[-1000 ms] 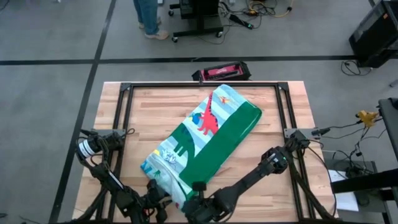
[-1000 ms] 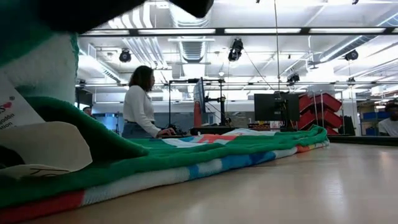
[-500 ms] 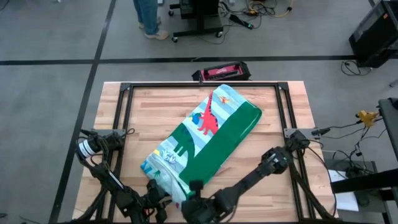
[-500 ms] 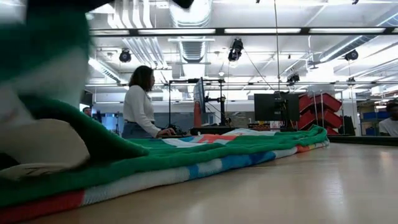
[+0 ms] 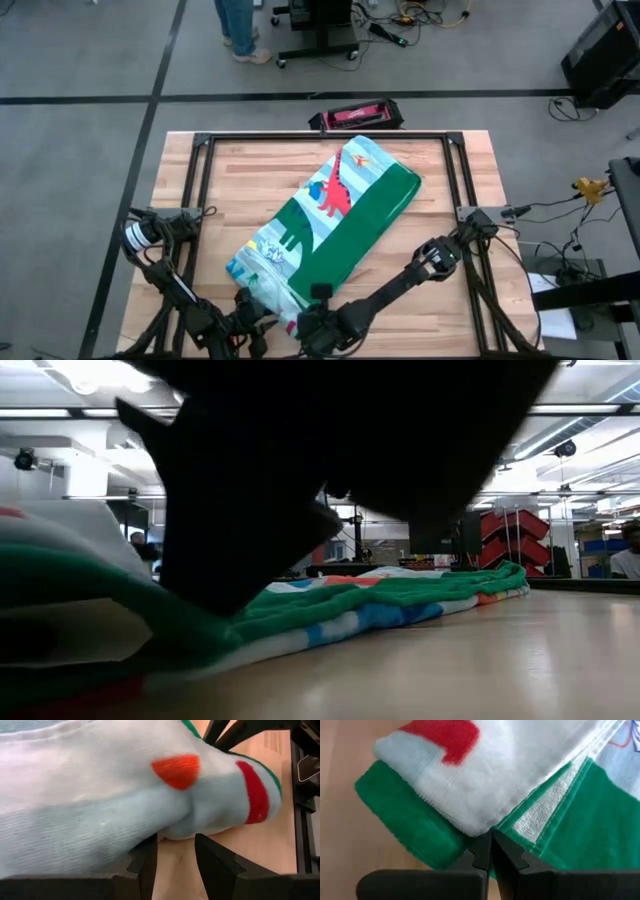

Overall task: Roll towel
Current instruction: Roll the multi-color dinosaur print towel

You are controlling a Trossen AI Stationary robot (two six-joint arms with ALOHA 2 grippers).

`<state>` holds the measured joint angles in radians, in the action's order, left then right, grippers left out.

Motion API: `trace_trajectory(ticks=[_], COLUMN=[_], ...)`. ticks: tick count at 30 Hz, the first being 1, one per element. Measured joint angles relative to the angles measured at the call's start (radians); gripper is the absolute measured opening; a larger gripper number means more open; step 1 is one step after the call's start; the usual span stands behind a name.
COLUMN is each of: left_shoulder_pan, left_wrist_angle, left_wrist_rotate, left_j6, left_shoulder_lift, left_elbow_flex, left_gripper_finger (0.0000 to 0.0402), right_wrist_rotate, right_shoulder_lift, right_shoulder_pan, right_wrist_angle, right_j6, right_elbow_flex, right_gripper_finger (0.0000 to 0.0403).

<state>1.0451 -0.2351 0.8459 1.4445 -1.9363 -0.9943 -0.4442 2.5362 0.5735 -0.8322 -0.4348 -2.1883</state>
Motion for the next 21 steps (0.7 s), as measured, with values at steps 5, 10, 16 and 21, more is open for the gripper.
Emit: trace_trajectory(ticks=[5,10,16,21], left_shoulder_pan=[0.000,0.000,0.000,-0.002], left_wrist_angle=[-0.002,-0.013,-0.042,-0.108], left_wrist_rotate=[0.000,0.000,0.007,0.038], left_j6=[0.000,0.005,0.008,0.004], left_shoulder_lift=[0.004,0.009,0.067,0.097], left_elbow_flex=[0.000,0.000,0.000,0.000], left_gripper_finger=[0.0116,0.0116,0.0116,0.0116], right_wrist_rotate=[0.010,-0.010,0.046,0.051], right_shoulder_lift=[-0.036,-0.118,-0.117,-0.092], right_shoulder_pan=[0.004,0.014,0.015,0.013], right_wrist_angle=[-0.016,0.022,0.227,0.289], right_j6=[0.017,0.061,0.115,0.121], right_elbow_flex=[0.004,-0.001,0.000,0.002], right_gripper_finger=[0.0000,0.0000,0.0000,0.0000])
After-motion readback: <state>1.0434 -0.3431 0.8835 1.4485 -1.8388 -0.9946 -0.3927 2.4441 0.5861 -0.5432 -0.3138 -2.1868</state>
